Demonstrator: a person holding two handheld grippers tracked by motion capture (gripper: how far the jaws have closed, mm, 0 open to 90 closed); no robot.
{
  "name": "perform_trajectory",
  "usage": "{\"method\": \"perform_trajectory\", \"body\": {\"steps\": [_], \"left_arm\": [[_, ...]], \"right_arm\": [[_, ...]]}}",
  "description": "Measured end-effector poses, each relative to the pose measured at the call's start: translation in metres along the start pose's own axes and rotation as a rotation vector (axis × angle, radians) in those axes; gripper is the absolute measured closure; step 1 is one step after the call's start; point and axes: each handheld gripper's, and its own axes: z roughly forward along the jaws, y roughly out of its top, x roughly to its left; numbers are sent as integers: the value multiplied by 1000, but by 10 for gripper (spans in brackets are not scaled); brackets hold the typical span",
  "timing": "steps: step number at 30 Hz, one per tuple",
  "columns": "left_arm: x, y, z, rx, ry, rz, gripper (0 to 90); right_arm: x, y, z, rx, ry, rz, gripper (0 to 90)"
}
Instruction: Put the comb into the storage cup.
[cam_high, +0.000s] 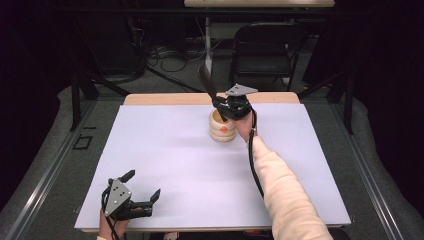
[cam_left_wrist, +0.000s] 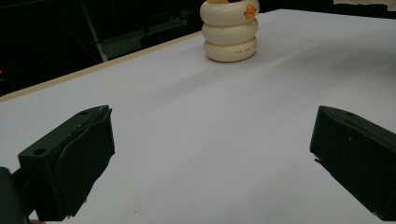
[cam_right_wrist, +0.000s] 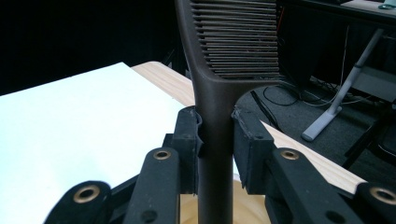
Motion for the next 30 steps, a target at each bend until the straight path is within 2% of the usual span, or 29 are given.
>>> {"method": "perform_trajectory", "body": {"steps": [30], "left_arm": [[0, 0, 0, 2, 1, 2, 1]], "right_arm": [[-2, -14, 5, 48, 13, -5, 723]]}}
